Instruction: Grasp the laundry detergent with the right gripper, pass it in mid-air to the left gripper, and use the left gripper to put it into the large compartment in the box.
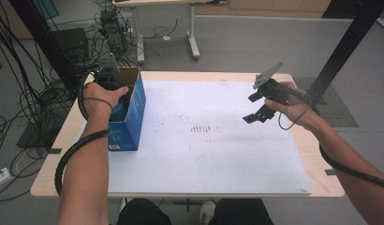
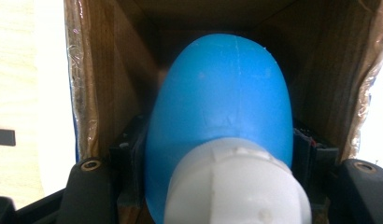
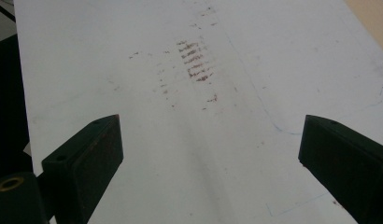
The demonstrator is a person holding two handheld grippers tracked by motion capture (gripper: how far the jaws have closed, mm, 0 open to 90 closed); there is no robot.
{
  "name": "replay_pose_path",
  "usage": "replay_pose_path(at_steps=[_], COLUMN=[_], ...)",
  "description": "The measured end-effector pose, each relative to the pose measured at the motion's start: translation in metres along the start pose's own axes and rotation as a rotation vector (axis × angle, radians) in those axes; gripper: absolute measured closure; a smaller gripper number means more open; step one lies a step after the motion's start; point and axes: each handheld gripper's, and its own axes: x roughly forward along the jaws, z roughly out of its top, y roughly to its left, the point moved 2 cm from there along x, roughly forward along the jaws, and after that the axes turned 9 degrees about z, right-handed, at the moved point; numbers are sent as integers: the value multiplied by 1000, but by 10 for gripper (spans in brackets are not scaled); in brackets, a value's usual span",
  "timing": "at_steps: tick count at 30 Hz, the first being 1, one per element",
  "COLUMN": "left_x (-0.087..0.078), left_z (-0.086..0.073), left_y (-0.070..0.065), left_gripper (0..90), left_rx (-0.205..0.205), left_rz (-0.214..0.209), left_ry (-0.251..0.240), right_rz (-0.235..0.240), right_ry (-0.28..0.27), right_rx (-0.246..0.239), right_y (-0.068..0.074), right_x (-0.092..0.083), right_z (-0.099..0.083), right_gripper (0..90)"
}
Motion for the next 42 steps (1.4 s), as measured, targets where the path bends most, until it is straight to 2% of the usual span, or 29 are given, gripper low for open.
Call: replay_pose_path(at_steps=[28, 38, 42], left_x=[0, -15, -24], left_z=[-1, -3, -4], left_y=[0, 2, 0], left_gripper=[336, 276, 271], left_rx=[17, 34, 52], left_rz=[-8, -7, 13], left_ry=[-4, -30, -42], right_rz=[6, 7, 5], right_ry=[-3, -2, 0], right_rx=[-4, -10, -11], right_y=[2, 5, 6], right_x=[0, 0, 0], right_z=[0, 3, 5], right_gripper=[64, 64, 64])
